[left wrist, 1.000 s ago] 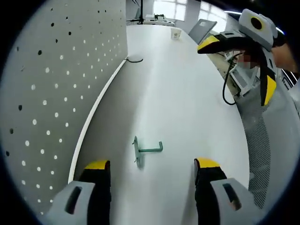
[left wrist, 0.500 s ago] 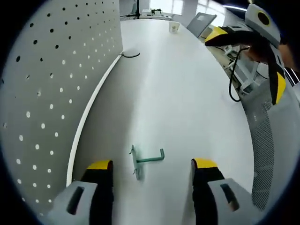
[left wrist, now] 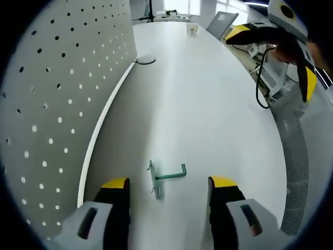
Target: Insert the hook assembly into the mounting plate slot until the hook locks in place.
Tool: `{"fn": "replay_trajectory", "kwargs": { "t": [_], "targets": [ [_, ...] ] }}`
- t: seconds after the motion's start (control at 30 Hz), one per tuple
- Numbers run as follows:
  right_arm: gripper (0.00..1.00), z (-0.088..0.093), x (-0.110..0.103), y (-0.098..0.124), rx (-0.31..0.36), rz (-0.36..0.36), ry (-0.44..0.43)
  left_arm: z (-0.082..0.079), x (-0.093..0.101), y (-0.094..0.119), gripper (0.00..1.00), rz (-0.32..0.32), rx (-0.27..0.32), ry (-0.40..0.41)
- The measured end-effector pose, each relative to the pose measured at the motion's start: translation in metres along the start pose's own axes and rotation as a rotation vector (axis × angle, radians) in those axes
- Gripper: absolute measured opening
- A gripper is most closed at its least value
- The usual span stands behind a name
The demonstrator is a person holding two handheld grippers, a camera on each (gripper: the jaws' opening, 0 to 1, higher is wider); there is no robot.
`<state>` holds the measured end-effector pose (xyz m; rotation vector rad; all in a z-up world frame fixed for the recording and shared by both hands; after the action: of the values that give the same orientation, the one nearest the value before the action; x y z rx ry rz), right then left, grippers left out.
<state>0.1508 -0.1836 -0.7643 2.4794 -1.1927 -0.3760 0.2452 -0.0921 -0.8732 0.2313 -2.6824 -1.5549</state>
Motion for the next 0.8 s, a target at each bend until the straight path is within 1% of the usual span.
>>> {"fn": "replay_trajectory", "kwargs": {
  "t": [0.2,0.37,0.5,0.73,0.8],
  "targets": [
    [0.67,0.002,-0.001,-0.001,-0.005,-0.004,-0.010,0.003,-0.009,0.004,0.42,-0.029,0.005,0.048],
    [0.66,0.001,-0.001,0.000,0.000,-0.004,-0.016,0.004,-0.012,0.004,0.32,-0.049,-0.001,0.075],
    [0.66,0.002,0.000,0.000,-0.006,-0.003,-0.019,0.005,-0.013,0.004,0.17,-0.059,0.001,0.089],
    [0.64,0.005,0.000,0.002,-0.008,0.001,-0.024,0.004,-0.012,0.004,0.11,-0.071,0.009,0.095],
    [0.64,0.004,0.000,0.003,-0.006,0.001,-0.025,0.003,-0.011,0.004,0.08,-0.077,0.002,0.078]
  ]
}}
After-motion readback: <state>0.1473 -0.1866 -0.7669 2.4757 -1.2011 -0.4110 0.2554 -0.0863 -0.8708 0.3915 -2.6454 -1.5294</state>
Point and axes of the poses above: the point that each gripper's makers call its tool centre point, and the gripper's own axes: y roughly backward along the fingers, x roughly to its right, z roughly out of its underside, the point moved 1 cm from there along y, roughly backward along the fingers, and after that the axes turned 3 degrees about -z, right-handed, at the moved point
